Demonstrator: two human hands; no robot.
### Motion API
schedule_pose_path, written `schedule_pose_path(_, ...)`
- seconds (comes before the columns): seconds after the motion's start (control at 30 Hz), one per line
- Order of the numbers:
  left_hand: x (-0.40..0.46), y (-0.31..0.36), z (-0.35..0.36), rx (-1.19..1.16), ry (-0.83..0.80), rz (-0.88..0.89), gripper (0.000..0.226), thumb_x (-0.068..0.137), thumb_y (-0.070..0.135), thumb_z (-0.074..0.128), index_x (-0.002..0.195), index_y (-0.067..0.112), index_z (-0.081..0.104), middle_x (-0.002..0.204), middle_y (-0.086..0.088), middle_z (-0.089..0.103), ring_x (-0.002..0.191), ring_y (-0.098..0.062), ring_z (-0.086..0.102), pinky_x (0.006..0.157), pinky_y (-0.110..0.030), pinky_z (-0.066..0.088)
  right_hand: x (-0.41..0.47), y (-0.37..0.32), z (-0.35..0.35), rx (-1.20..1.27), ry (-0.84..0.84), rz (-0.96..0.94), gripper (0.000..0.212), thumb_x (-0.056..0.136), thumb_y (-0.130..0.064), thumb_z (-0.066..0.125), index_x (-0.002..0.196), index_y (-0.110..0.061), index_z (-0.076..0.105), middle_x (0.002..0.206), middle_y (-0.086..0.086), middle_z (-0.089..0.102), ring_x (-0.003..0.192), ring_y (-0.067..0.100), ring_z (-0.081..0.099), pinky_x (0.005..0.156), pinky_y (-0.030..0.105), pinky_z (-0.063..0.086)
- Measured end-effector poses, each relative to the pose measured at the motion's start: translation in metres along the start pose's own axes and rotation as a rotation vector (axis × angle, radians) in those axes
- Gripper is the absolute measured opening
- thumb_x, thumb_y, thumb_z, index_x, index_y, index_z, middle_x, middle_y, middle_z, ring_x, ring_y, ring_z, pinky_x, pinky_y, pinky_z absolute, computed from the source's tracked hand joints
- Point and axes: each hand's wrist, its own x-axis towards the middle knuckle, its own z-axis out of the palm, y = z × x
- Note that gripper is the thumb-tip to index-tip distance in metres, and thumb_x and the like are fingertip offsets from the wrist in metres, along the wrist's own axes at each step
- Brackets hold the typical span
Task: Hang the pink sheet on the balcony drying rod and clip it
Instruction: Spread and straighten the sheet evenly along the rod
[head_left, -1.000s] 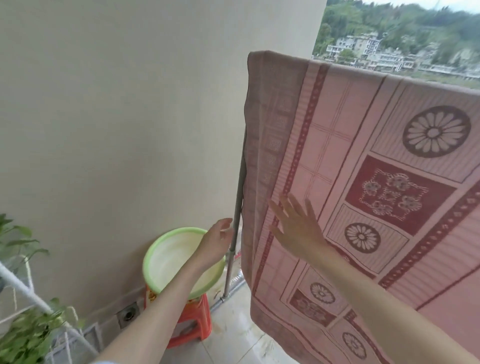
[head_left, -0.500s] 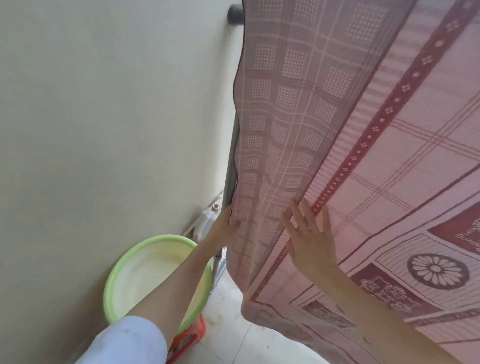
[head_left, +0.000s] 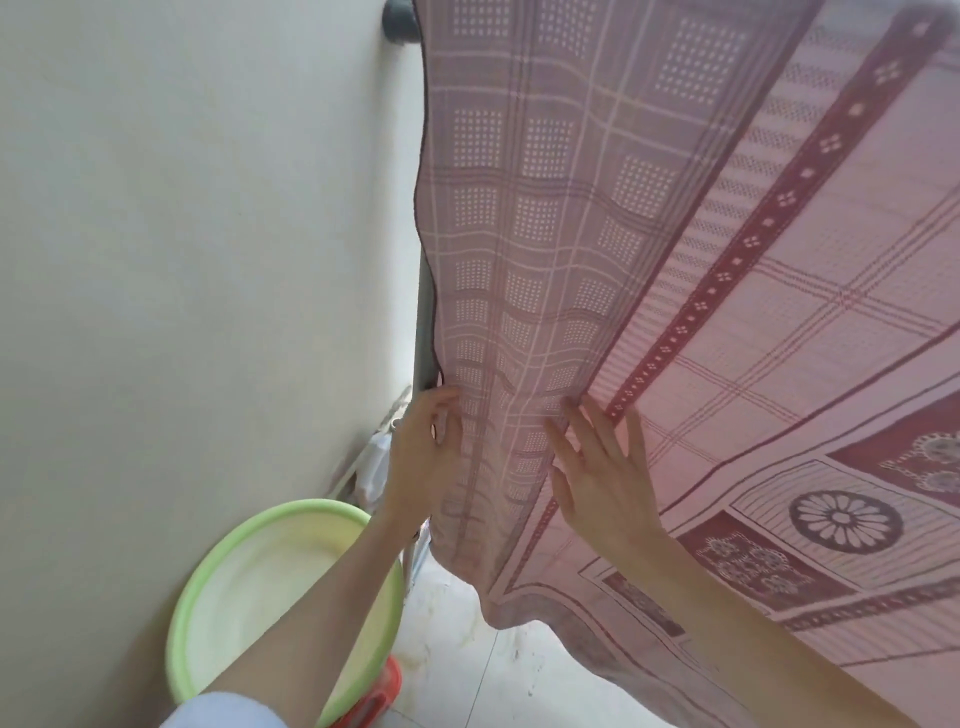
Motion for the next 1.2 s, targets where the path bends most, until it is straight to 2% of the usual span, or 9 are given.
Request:
schedule_pose_path(0.13,0.026,0.054,-0.022,-0.04,0.184,0.21,0.021,0.086,0.005,0.055,0.103,0.017,0.055,0.097,0.001,0.056,0.085,-0.002,0.055,0.079,-0.023,0.048,0.036,0.002,-0.042,0.081,0.262,-0.091,0.04,0.089,-0.024,0.045,0.127,-0.014,0.055,0.136,0.009,0.052,0.131,0.027,0.042,0.108,0.056,0.027)
schedule_pose_path(0.27,0.059,0.117,-0.036,-0.049,0.237,0.301,0.023,0.088,0.018,0.059,0.105,0.029,0.047,0.098,0.016,0.045,0.091,-0.003,0.05,0.079,-0.015,0.043,0.075,0.012,-0.108,0.138,0.535,-0.131,0.035,0.089,-0.02,0.05,0.122,-0.013,0.059,0.135,0.01,0.053,0.127,0.027,0.043,0.103,0.049,0.033)
schedule_pose_path(0.4,0.094,0.178,-0.051,-0.16,0.214,0.253,0.03,0.088,0.025,0.059,0.116,0.023,0.049,0.11,0.007,0.05,0.093,-0.002,0.053,0.074,-0.01,0.045,0.107,0.023,-0.174,0.145,0.738,-0.137,0.031,0.089,-0.019,0.05,0.119,-0.014,0.061,0.134,0.01,0.054,0.128,0.027,0.042,0.107,0.051,0.029)
schedule_pose_path(0.53,0.12,0.214,-0.06,-0.156,0.243,0.155,0.025,0.082,0.029,0.066,0.101,0.014,0.06,0.105,-0.004,0.063,0.079,-0.003,0.056,0.07,-0.016,0.047,0.141,0.036,-0.216,0.142,0.667,-0.06,0.041,0.086,-0.022,0.053,0.125,-0.012,0.055,0.134,0.011,0.053,0.127,0.03,0.045,0.107,0.049,0.026)
schedule_pose_path(0.6,0.123,0.218,-0.063,-0.164,0.27,0.138,0.022,0.079,0.028,0.07,0.094,0.014,0.061,0.095,-0.001,0.066,0.078,-0.007,0.059,0.075,-0.024,0.05,0.157,0.038,-0.229,0.133,0.558,-0.006,0.045,0.083,-0.021,0.057,0.127,-0.011,0.052,0.129,0.011,0.055,0.117,0.032,0.052,0.098,0.046,0.032)
schedule_pose_path(0.7,0.126,0.218,-0.068,-0.173,0.314,0.17,0.011,0.078,0.021,0.071,0.083,0.018,0.062,0.075,0.011,0.063,0.071,-0.006,0.059,0.071,-0.018,0.049,0.174,0.035,-0.242,0.163,0.459,0.049,0.046,0.089,-0.029,0.051,0.132,-0.011,0.046,0.122,0.012,0.059,0.108,0.033,0.055,0.091,0.047,0.037)
schedule_pose_path(0.93,0.132,0.234,-0.108,-0.252,-0.009,0.364,0.013,0.085,0.02,0.063,0.079,0.03,0.058,0.08,0.005,0.066,0.078,-0.016,0.066,0.072,-0.03,0.056,0.192,0.024,-0.234,0.102,0.529,0.13,0.048,0.089,-0.039,0.052,0.129,-0.012,0.049,0.111,0.012,0.062,0.099,0.033,0.058,0.086,0.045,0.037)
schedule_pose_path(1.1,0.089,0.158,-0.089,-0.239,-0.313,0.142,0.006,0.079,0.024,0.069,0.078,0.028,0.066,0.074,0.005,0.069,0.069,-0.009,0.066,0.067,-0.025,0.054,0.192,0.017,-0.22,0.029,0.586,0.212,0.048,0.086,-0.034,0.052,0.128,-0.012,0.049,0.109,0.011,0.061,0.097,0.031,0.056,0.088,0.039,0.022)
schedule_pose_path(1.2,0.06,0.107,-0.071,-0.069,-0.515,0.017,0.03,0.082,0.014,0.064,0.054,0.022,0.059,0.045,0.014,0.049,0.043,0.002,0.041,0.048,-0.013,0.034,0.193,0.011,-0.216,0.017,0.599,0.232,0.049,0.088,-0.033,0.047,0.133,-0.012,0.045,0.121,0.011,0.058,0.113,0.031,0.051,0.102,0.044,0.021)
